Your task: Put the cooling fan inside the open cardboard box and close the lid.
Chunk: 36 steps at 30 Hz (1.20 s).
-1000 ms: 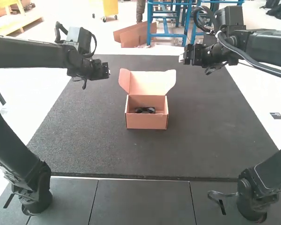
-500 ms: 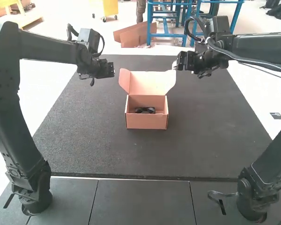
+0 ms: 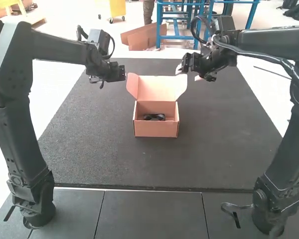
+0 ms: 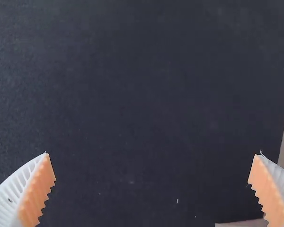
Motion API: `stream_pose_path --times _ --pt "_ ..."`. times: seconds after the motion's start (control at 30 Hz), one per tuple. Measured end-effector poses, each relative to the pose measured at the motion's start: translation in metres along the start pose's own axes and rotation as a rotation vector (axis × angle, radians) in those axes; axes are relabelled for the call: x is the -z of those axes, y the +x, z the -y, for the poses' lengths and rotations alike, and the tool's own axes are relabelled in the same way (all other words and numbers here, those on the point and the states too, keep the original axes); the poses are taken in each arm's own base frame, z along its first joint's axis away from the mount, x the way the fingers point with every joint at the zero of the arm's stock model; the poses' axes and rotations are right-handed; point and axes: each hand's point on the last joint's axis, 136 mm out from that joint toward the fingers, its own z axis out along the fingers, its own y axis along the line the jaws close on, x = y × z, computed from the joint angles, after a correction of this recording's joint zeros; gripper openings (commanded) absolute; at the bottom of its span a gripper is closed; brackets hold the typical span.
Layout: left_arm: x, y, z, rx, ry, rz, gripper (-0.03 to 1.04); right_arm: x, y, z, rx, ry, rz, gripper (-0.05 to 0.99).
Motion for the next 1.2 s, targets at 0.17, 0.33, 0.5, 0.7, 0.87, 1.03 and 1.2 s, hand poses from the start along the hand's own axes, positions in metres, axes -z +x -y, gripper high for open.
stream_pose_path --times 0.17,0.33,0.5,0.7,0.87,1.03,1.2 --pt "-0.006 0.012 0.013 -0.007 0.058 -0.047 0.97 -0.008 0.002 -0.002 -0.013 -0.024 -0.033 0.91" --pt "-0.001 0.014 0.037 -0.02 0.149 -0.065 0.97 -0.008 -0.003 -0.005 -0.013 -0.033 -0.032 0.9" --pt "0.004 0.012 0.057 -0.036 0.208 -0.062 0.97 -0.008 -0.003 -0.005 -0.023 -0.035 -0.031 0.88" --pt "0.005 0.013 0.06 -0.038 0.219 -0.067 0.97 -0.024 0.006 0.005 -0.04 -0.011 -0.064 0.85" --pt "0.005 0.015 0.06 -0.039 0.218 -0.073 0.97 -0.041 0.008 0.016 -0.043 0.011 -0.068 0.8" --pt "0.005 0.017 0.059 -0.039 0.215 -0.083 0.97 -0.044 0.004 0.019 -0.034 0.022 -0.047 0.67" --pt "0.005 0.018 0.059 -0.039 0.216 -0.089 0.97 -0.044 0.001 0.02 -0.027 0.029 -0.036 0.48"
